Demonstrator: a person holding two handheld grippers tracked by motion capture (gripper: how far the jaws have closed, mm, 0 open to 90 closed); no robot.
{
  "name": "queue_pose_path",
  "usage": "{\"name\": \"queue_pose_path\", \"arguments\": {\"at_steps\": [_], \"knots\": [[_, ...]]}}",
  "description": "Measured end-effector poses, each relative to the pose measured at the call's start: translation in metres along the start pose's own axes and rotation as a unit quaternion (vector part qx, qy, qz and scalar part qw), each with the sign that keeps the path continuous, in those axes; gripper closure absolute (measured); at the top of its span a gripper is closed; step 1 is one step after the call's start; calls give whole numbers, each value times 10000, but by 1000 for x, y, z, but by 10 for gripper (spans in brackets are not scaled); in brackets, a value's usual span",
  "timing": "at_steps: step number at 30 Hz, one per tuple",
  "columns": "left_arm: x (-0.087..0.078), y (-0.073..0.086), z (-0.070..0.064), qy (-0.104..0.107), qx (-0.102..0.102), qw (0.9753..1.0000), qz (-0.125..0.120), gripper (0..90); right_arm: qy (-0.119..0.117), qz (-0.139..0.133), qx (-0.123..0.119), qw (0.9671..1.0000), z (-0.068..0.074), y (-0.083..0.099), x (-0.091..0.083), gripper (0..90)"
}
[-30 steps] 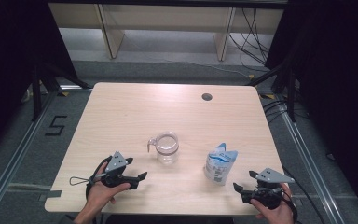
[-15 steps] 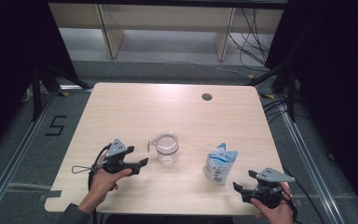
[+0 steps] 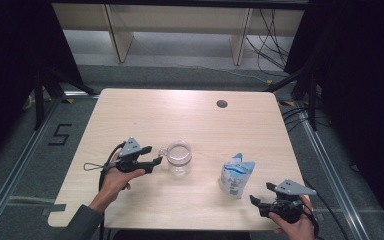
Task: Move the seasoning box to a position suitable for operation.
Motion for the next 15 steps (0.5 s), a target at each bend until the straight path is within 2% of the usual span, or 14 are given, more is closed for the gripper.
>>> {"name": "queue_pose_path", "arguments": {"at_steps": [2,3,5,6,7,8,11,12,13,14,15], "knots": [[2,0,2,42,161,9999,46,436,1,3,-5,10000,0,0,0,222],[3,0,1,37,140,9999,48,451,-11,13,-1,10000,0,0,0,222],[5,1,2,21,242,9996,112,479,-42,31,61,10000,0,0,0,222],[6,1,3,43,298,9995,131,489,-1,-6,-5,10000,0,0,1,223],[7,2,2,49,313,9994,127,497,-3,50,40,10000,1,0,0,223],[9,2,2,73,356,9993,101,505,43,23,-82,10000,-1,0,1,223],[13,2,2,107,477,9986,181,531,-38,58,-11,10000,1,0,2,224],[15,2,3,163,533,9983,174,534,-2,31,-91,10000,0,0,1,228],[17,2,3,216,665,9973,239,534,-23,62,41,10000,2,0,1,230],[17,2,2,180,650,9973,285,543,22,8,-95,10000,0,-1,1,230],[19,2,2,208,648,9974,251,552,-24,20,-43,10000,0,0,1,231]]}}
Point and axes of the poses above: each handheld gripper's, and its own axes: x roughly forward along the jaws, y roughly out of its underside, z roughly to its left, the point moved 1 cm from there along x, roughly forward along the jaws, and after that the axes turned 4 degrees about -z, right-handed, at the moved point
